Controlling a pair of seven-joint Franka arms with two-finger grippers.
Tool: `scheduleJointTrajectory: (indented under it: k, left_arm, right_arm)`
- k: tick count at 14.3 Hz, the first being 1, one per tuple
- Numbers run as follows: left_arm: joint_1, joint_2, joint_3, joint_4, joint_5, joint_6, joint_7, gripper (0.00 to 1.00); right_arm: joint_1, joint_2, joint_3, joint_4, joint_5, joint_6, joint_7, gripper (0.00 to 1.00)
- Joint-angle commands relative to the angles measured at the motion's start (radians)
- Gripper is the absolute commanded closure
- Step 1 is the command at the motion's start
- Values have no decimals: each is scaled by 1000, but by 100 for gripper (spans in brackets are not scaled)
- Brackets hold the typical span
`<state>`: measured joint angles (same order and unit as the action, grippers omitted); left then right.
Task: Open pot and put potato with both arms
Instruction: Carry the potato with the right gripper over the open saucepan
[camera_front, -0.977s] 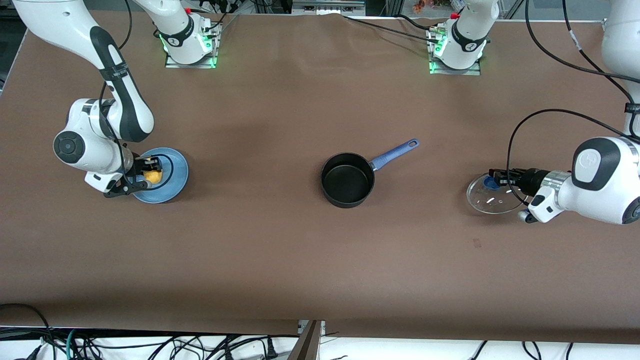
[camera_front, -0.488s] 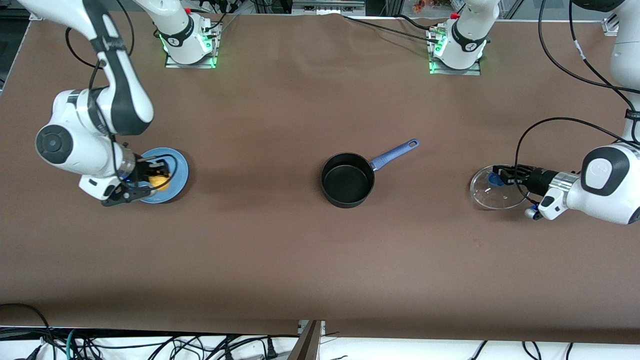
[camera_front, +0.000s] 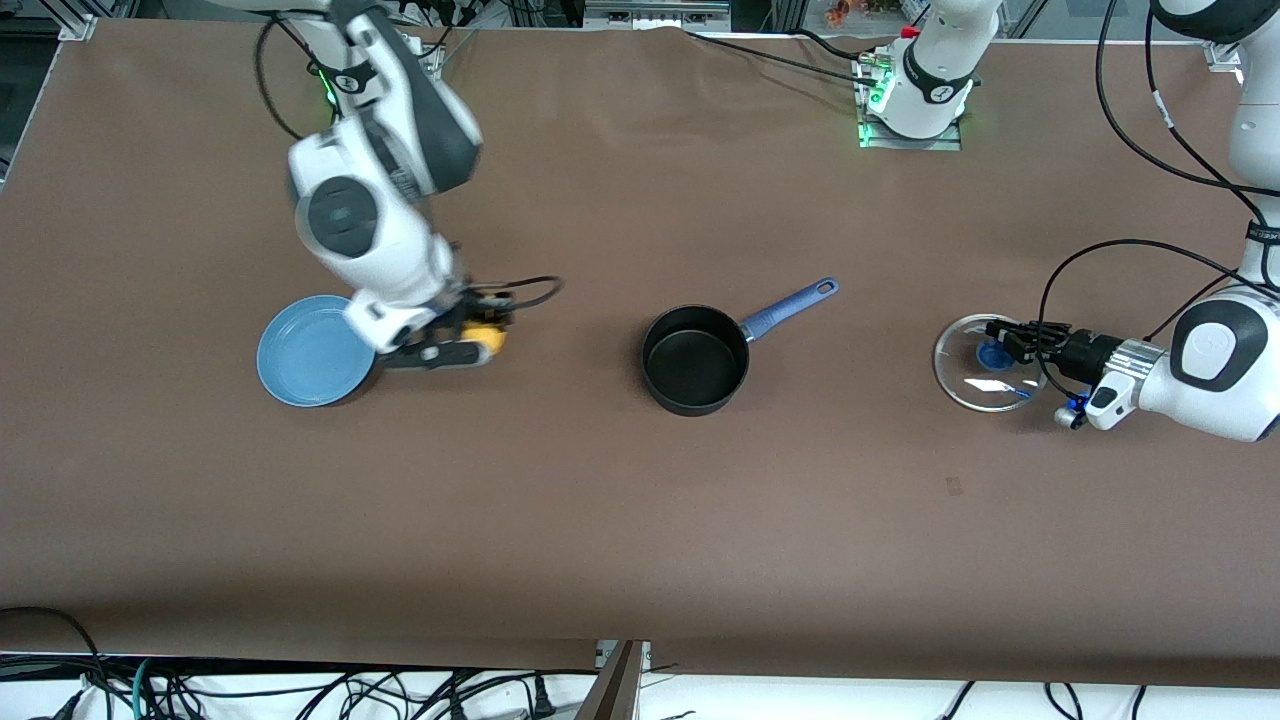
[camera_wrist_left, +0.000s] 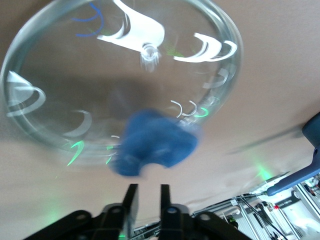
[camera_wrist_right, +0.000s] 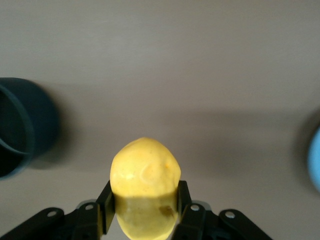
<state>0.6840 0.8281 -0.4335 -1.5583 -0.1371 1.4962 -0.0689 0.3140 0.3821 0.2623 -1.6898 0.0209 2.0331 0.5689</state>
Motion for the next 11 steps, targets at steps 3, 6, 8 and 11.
scheduleJointTrajectory:
  k: [3, 6, 8, 11]
  left_arm:
    - [29, -1, -11, 27, -30, -56, 23, 0]
    - [28, -75, -39, 89, -24, -132, 24, 0]
    - [20, -177, -80, 107, -10, -140, 23, 0]
    - [-15, -351, -155, 107, 85, -142, 26, 0]
  right_arm:
    - [143, 196, -8, 238, -12, 44, 288, 92]
    - [214, 267, -9, 291, -13, 139, 403, 92]
    - [234, 290, -9, 294, -13, 212, 442, 92]
    - [263, 334, -11, 308, -13, 317, 499, 92]
